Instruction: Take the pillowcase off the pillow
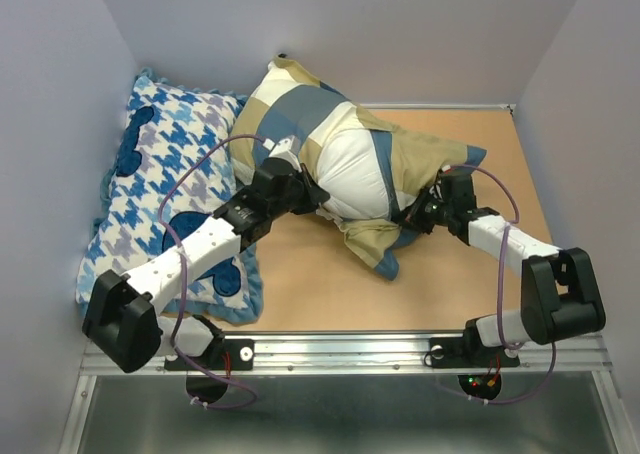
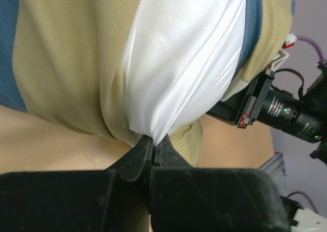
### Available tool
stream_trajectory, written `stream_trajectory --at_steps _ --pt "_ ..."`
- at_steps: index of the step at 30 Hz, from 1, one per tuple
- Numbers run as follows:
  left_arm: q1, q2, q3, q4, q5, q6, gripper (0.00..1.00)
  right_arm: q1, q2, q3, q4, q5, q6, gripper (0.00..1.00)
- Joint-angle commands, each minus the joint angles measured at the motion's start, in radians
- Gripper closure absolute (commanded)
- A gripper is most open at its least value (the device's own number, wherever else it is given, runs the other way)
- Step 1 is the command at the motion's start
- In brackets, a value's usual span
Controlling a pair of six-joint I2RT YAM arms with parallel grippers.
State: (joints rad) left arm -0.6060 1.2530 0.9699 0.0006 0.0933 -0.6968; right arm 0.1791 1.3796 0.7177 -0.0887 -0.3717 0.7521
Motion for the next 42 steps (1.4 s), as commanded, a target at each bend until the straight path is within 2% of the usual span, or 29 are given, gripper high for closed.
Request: stream_trajectory --at_steps 1,5,6,8,9,10,11,14,18,20,21,27,32,37,42 --pt "-0.041 -0.034 0.047 0.188 -0.296 0.068 1.0 -0.038 0.047 -0.063 -0.221 0.522 -0.122 0.99" --pt "-0.122 0.077 0.098 0.194 -0.282 0.137 0.76 -0.027 -0.005 -0.095 -0.214 0.521 -0.111 0.99" --pt "-0.138 0.097 0.113 0.191 -0.282 0.169 0.63 -0.026 -0.01 -0.1 -0.209 0.518 -0.109 0.99" --pt "-0.187 0.144 0.159 0.177 -0.308 0.198 0.55 -0.02 -0.01 -0.098 -0.206 0.511 -0.106 0.99" --pt "-0.228 0.169 0.188 0.159 -0.325 0.219 0.38 -0.02 -0.01 -0.096 -0.204 0.51 -0.106 0.99" --pt "-0.248 0.178 0.2 0.145 -0.348 0.226 0.33 -0.017 -0.01 -0.096 -0.203 0.51 -0.106 0.99" --pt "-0.267 0.187 0.211 0.133 -0.413 0.227 0.32 -0.012 -0.01 -0.095 -0.203 0.508 -0.105 1.0" --pt "-0.34 0.213 0.217 0.104 -0.498 0.195 0.21 -0.007 -0.01 -0.09 -0.201 0.508 -0.105 0.99" --pt "-0.457 0.27 0.214 0.098 -0.601 0.146 0.2 -0.004 -0.005 -0.086 -0.198 0.501 -0.102 1.0" --pt "-0.51 0.333 0.24 0.093 -0.622 0.111 0.11 -0.006 -0.004 -0.087 -0.195 0.493 -0.099 0.99" --pt "-0.523 0.377 0.265 0.085 -0.633 0.097 0.03 -0.004 -0.005 -0.089 -0.194 0.493 -0.097 0.99" --pt "-0.58 0.489 0.34 0.095 -0.693 0.053 0.01 -0.001 -0.011 -0.1 -0.192 0.493 -0.099 0.99" --pt "-0.557 0.629 0.484 0.018 -0.791 0.022 0.01 0.002 -0.022 -0.103 -0.189 0.479 -0.094 0.99" --pt "-0.491 0.716 0.533 0.048 -0.736 0.002 0.01 0.005 -0.045 -0.113 -0.189 0.465 -0.089 0.99" --pt "-0.414 0.793 0.592 0.064 -0.581 0.025 0.06 0.016 -0.066 -0.113 -0.19 0.444 -0.08 0.99"
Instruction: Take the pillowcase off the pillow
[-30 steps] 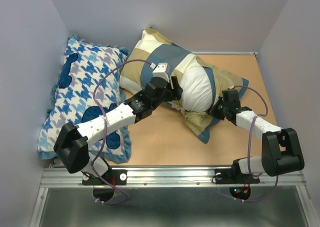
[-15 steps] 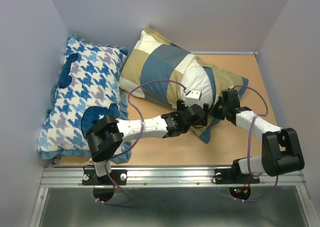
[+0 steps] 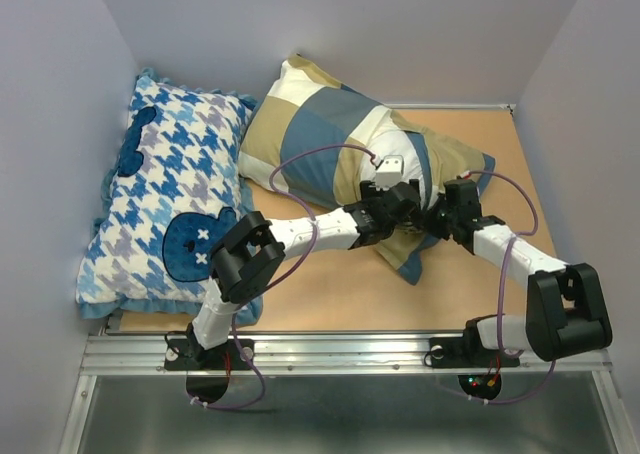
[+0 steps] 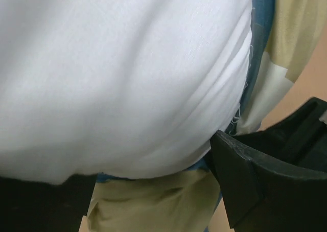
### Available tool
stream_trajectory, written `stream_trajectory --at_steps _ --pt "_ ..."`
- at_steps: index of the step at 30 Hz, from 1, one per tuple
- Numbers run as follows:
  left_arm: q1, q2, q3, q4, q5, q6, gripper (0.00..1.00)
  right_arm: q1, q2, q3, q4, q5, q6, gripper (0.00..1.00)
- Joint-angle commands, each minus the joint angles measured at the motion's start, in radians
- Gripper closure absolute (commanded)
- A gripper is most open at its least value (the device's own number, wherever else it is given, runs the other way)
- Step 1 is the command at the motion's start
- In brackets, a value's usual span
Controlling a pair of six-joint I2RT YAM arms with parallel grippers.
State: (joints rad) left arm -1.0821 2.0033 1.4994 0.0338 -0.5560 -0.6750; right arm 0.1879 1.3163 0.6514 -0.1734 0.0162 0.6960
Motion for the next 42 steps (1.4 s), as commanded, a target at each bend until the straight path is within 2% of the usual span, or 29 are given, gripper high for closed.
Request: stream_trajectory --at_steps 1,3,4,9,13,17,21,27,31,33,34,38,42 --pt "0.07 0.055 0.07 0.05 0.092 0.011 0.18 0.013 -0.015 -0.041 -0.109 0.048 -0.023 0.99" --pt "0.092 0.06 0.079 0.067 0.158 0.014 0.52 0.022 -0.029 -0.032 -0.118 0.048 -0.024 0.99" --pt "0.114 0.054 0.087 0.08 0.175 0.008 1.0 0.028 -0.043 -0.026 -0.133 0.047 -0.024 0.99" --pt "0.188 0.029 0.133 0.109 0.243 -0.018 1.0 0.062 -0.104 0.004 -0.167 0.011 -0.015 0.99" --pt "0.232 0.0 0.166 0.139 0.234 -0.092 1.0 0.117 -0.169 0.025 -0.187 -0.037 -0.006 0.99" --pt "0.246 0.02 0.257 0.137 0.2 -0.11 1.0 0.284 -0.216 0.03 -0.201 -0.021 0.008 0.99" --pt "0.283 0.064 0.412 0.068 0.205 -0.097 1.0 0.41 -0.229 -0.024 -0.215 0.074 0.091 1.0" --pt "0.353 -0.007 0.46 -0.008 0.215 -0.063 1.0 0.426 -0.324 -0.183 -0.23 0.126 0.206 0.99" --pt "0.476 -0.083 0.429 -0.032 0.258 -0.02 1.0 0.426 -0.362 -0.219 -0.233 0.128 0.237 0.99" --pt "0.528 -0.084 0.449 -0.066 0.338 -0.005 1.0 0.426 -0.367 -0.226 -0.233 0.136 0.244 0.99" --pt "0.568 -0.081 0.479 -0.115 0.346 0.003 1.0 0.426 -0.364 -0.229 -0.233 0.14 0.241 0.99" --pt "0.645 -0.094 0.493 -0.127 0.398 0.006 1.0 0.426 -0.333 -0.24 -0.233 0.134 0.24 0.99" --pt "0.732 -0.041 0.599 -0.196 0.445 0.017 1.0 0.426 -0.364 -0.272 -0.233 0.137 0.26 0.99"
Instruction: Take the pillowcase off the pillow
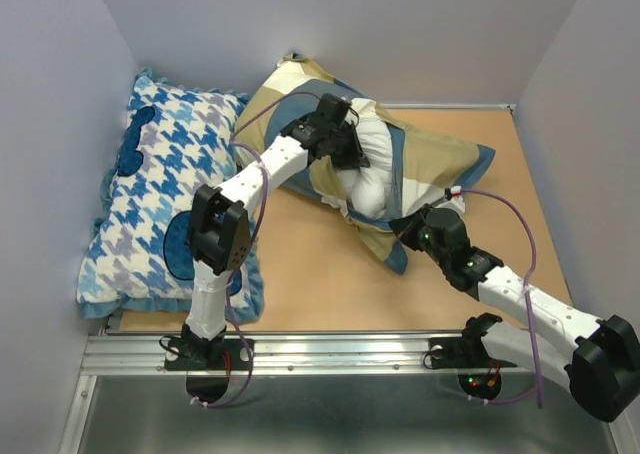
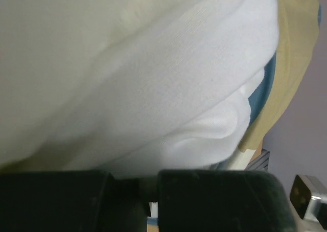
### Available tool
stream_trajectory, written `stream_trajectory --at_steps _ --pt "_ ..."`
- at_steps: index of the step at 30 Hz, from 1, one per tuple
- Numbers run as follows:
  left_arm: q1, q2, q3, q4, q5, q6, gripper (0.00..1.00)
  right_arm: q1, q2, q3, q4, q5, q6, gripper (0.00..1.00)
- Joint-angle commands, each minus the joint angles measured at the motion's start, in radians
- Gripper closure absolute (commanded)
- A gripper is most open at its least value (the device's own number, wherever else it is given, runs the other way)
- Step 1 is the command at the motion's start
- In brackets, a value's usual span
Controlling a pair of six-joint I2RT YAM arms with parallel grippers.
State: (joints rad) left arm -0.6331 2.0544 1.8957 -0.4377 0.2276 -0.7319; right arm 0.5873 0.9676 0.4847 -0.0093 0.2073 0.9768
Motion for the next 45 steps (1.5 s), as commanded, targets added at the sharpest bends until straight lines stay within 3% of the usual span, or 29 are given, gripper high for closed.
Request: stream_trajectory --at_steps 1,7,10,13,14,18,21,22,24,25,26,29,30,33,37,45 --pt "0.295 -0.083 0.213 0.266 -0.327 0.069 1.0 0.026 -0.027 -0.11 -0.399 -0.052 -0.02 1.0" --pt "0.342 -0.077 0.235 0.257 -0.243 0.063 1.0 0.026 -0.004 -0.104 -0.399 -0.043 -0.015 1.0" --pt "0.34 -0.147 0.169 0.283 -0.159 0.06 1.0 0.026 0.025 -0.072 -0.394 -0.022 0.002 0.99" --pt "0.335 -0.256 -0.034 0.38 -0.108 0.037 1.0 0.025 0.074 -0.006 -0.396 0.061 -0.021 1.0" --pt "0.326 -0.348 -0.164 0.405 -0.096 0.031 1.0 -0.003 0.098 0.012 -0.396 0.09 -0.042 1.0" --pt "0.261 -0.56 -0.418 0.409 -0.161 0.073 1.0 -0.067 0.204 0.119 -0.394 0.127 -0.09 0.99" --pt "0.15 -0.69 -0.613 0.384 -0.295 0.097 1.0 -0.069 0.272 0.207 -0.394 0.129 -0.121 0.89" --pt "0.132 -0.72 -0.689 0.378 -0.307 0.104 1.0 -0.067 0.287 0.225 -0.393 0.106 -0.134 0.81" --pt "0.084 -0.729 -0.751 0.364 -0.351 0.114 1.0 -0.04 0.267 0.279 -0.393 0.054 -0.189 0.73" --pt "0.078 -0.732 -0.78 0.37 -0.361 0.109 1.0 -0.018 0.219 0.293 -0.394 0.043 -0.208 0.6" --pt "0.073 -0.734 -0.838 0.381 -0.363 0.101 1.0 0.015 0.192 0.304 -0.393 0.021 -0.23 0.54" --pt "0.062 -0.725 -0.909 0.471 -0.33 0.078 1.0 0.039 0.106 0.339 -0.397 -0.15 -0.302 0.43" --pt "0.058 -0.718 -0.929 0.482 -0.33 0.077 1.0 0.043 0.05 0.347 -0.397 -0.272 -0.335 0.41" --pt "0.033 -0.695 -0.954 0.508 -0.339 0.074 1.0 0.045 -0.038 0.393 -0.434 -0.345 -0.331 0.38" --pt "0.015 -0.709 -1.01 0.557 -0.333 0.057 1.0 0.045 0.0 0.524 -0.51 -0.215 -0.314 0.35" --pt "0.006 -0.741 -1.041 0.574 -0.343 0.063 1.0 0.045 0.396 0.746 -0.609 0.13 -0.346 0.28"
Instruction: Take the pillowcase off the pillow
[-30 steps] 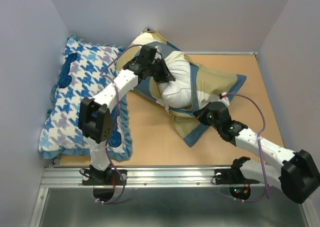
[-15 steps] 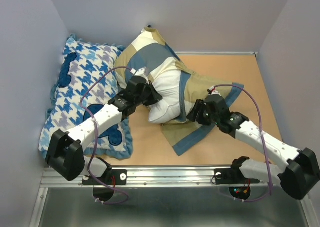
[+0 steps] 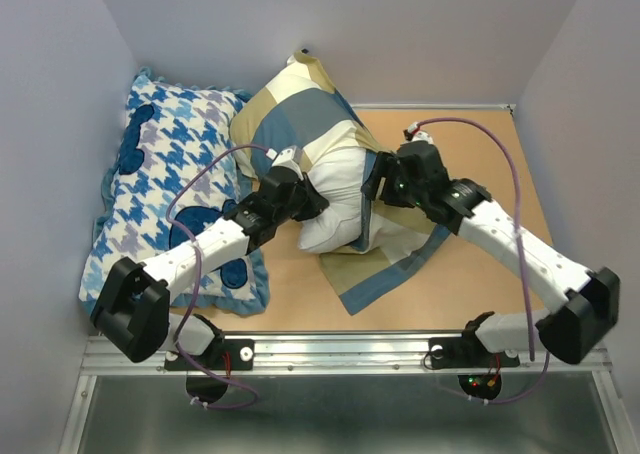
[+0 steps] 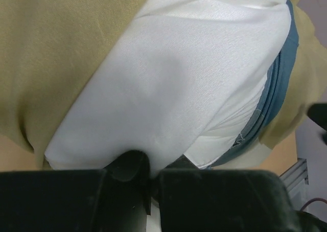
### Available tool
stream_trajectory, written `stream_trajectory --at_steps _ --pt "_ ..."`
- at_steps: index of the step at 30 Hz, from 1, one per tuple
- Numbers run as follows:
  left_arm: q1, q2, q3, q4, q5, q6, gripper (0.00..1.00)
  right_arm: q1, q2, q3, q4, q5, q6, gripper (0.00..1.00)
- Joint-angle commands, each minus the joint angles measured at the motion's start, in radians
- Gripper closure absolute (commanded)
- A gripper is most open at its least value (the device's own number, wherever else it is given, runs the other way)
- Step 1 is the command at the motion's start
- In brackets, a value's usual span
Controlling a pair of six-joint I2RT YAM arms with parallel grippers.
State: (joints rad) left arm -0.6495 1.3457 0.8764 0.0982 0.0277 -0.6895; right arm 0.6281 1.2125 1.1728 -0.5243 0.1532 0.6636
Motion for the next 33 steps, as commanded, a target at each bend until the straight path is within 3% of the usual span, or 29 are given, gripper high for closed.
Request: stream_trajectory --at_steps 1,5,7,10,11,12,14,17,19,24,27,30,33 --pt "0.022 -0.034 -0.022 0.038 -0.138 0.022 1.0 0.004 0.177 0.06 -0.1 0.192 -0.035 0.27" --pt "0.019 -0.046 -0.005 0.04 -0.135 0.038 1.0 0.01 0.251 0.018 -0.105 0.265 -0.029 0.25" --pt "0.019 -0.057 0.001 0.026 -0.144 0.039 1.0 0.01 0.245 -0.01 -0.134 0.363 -0.013 0.29" --pt "0.022 -0.115 0.007 -0.023 -0.219 0.035 1.0 0.002 0.182 -0.042 -0.164 0.462 0.014 0.46" --pt "0.028 -0.152 0.012 -0.052 -0.236 0.035 1.0 -0.01 0.156 -0.077 -0.167 0.463 0.019 0.51" --pt "0.051 -0.169 0.019 -0.064 -0.248 0.044 1.0 -0.059 0.133 -0.093 -0.166 0.453 0.021 0.63" --pt "0.094 -0.215 0.029 -0.092 -0.243 0.042 1.0 -0.109 0.081 -0.123 -0.166 0.425 0.014 0.7" --pt "0.184 -0.272 0.024 -0.097 -0.207 0.045 1.0 -0.206 0.05 -0.162 -0.166 0.408 -0.012 0.93" --pt "0.247 -0.298 0.024 -0.123 -0.196 0.05 1.0 -0.274 0.039 -0.183 -0.164 0.405 -0.016 0.98" --pt "0.372 -0.397 0.041 -0.186 -0.19 0.039 1.0 -0.507 0.006 -0.284 -0.042 0.266 -0.018 0.99" --pt "0.444 -0.472 0.042 -0.218 -0.19 0.036 1.0 -0.673 -0.011 -0.384 0.056 0.088 -0.013 0.99" --pt "0.488 -0.534 0.058 -0.252 -0.201 0.054 1.0 -0.781 0.022 -0.424 0.119 -0.021 -0.022 0.99" --pt "0.499 -0.549 0.107 -0.301 -0.199 0.08 1.0 -0.812 0.068 -0.437 0.165 -0.105 -0.033 1.0"
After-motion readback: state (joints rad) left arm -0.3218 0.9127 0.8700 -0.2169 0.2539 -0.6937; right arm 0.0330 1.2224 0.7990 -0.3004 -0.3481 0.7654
